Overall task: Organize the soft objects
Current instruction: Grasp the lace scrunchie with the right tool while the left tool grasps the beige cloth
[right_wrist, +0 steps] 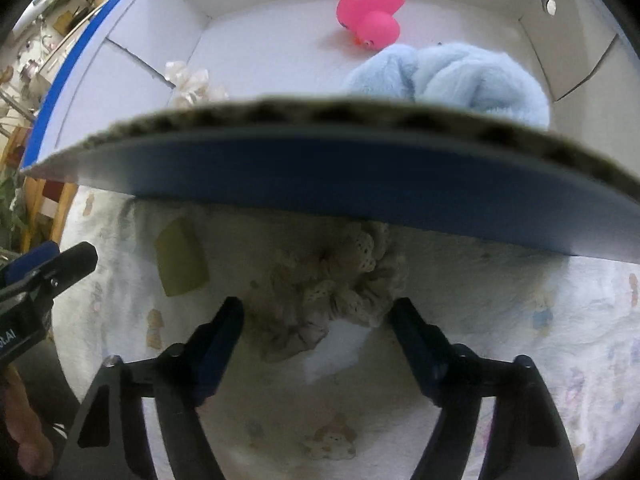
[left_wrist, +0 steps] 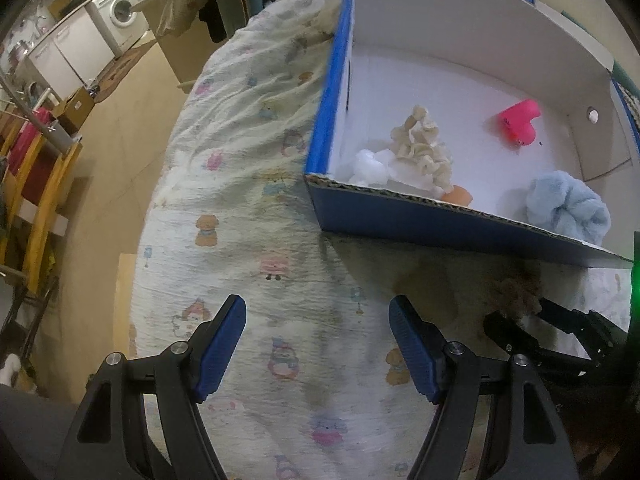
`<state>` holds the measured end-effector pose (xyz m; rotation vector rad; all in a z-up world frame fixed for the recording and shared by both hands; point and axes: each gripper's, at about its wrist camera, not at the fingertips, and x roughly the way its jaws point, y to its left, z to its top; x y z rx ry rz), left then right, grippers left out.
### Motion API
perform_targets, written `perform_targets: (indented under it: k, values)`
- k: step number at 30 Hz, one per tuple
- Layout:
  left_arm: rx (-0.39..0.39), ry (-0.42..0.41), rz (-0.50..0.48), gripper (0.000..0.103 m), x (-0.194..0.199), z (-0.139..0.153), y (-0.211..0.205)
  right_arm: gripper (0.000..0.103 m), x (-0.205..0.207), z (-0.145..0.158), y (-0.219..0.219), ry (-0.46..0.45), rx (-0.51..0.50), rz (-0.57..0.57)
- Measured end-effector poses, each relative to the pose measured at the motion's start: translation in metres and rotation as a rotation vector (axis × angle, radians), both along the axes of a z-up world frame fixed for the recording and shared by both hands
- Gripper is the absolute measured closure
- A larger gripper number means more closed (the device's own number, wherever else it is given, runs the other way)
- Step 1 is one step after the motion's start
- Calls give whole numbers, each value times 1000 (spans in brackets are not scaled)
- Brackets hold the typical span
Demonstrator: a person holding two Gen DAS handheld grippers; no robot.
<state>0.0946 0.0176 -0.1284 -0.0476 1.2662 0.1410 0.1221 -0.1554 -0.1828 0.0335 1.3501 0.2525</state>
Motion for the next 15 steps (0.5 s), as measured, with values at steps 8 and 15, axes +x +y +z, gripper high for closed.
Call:
perform_targets:
  k: [8,15]
  values:
    - [-23,0,-73,32,4,-7,-20,89,-7,8,-1,-8,25,57]
    - [-56,18,-104,32,9,-13,-30,89,-26,31,-20,-56,94,57]
